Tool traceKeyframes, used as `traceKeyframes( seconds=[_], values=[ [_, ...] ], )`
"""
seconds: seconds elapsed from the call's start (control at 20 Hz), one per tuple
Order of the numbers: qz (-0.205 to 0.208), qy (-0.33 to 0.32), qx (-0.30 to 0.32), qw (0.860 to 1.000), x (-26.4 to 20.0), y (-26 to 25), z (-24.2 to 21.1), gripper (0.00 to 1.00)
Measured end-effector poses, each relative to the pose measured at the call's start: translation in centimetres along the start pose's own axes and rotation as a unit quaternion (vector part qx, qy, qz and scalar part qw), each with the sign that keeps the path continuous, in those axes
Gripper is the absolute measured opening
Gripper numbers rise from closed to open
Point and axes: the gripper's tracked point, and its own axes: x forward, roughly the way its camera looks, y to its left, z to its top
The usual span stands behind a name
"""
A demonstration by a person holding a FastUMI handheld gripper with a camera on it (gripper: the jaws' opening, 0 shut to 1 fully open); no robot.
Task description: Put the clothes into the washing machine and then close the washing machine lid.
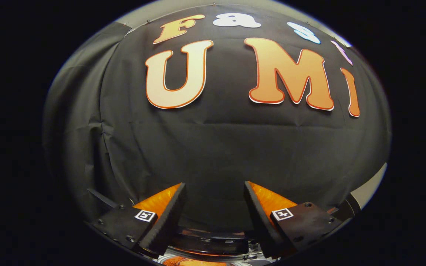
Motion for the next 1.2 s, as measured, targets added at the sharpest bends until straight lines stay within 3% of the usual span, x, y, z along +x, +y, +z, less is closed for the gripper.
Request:
traceKeyframes(
  seconds=[0.7, 1.2],
  values=[
    [0.003, -0.022, -0.004, 1.000, -5.0, 1.0, -1.0, 0.99],
    [-0.008, -0.029, -0.004, 1.000, -13.4, 2.1, -7.7, 0.98]
  ],
)
